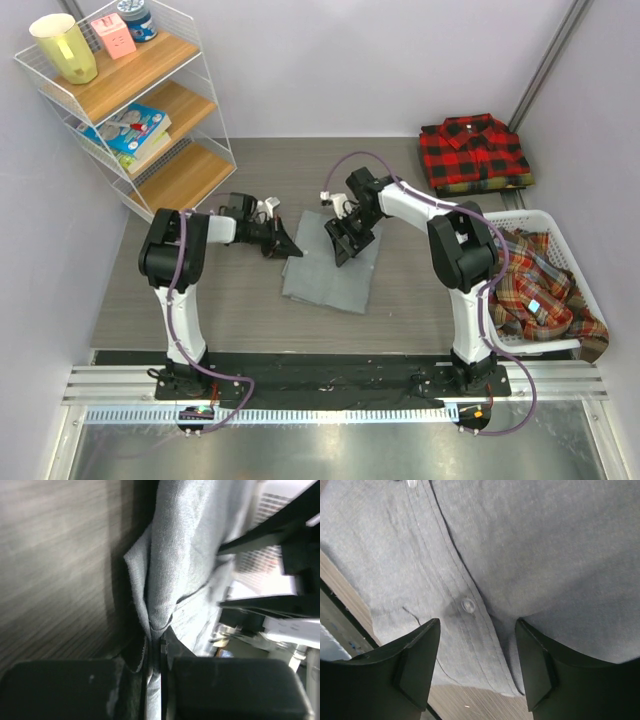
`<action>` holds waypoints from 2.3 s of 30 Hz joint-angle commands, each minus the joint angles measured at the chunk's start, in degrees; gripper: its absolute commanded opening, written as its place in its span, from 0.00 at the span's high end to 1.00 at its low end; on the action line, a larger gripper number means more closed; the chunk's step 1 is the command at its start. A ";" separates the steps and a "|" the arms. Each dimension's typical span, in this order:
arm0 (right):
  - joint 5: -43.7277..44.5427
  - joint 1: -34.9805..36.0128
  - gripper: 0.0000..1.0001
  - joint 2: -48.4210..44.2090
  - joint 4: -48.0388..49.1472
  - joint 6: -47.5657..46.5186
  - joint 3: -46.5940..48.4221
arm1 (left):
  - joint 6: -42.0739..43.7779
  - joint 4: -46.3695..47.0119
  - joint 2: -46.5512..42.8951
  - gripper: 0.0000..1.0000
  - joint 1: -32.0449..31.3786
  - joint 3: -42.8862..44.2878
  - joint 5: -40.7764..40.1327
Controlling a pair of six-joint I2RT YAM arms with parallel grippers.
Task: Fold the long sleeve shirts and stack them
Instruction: Fold the shirt
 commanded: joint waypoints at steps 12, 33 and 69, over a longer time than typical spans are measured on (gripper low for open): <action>-3.26 -13.57 0.26 -14.51 -0.81 4.68 -7.37 | 51.40 -67.84 -3.81 1.00 -0.94 55.86 -53.75; -8.10 -21.83 0.25 -17.94 -3.62 3.80 -13.79 | 54.07 -54.13 7.53 1.00 -34.76 38.77 -77.11; -10.65 -26.66 0.19 -19.44 -3.71 6.97 -15.56 | 60.77 -57.58 -2.75 0.70 -33.79 20.93 -37.07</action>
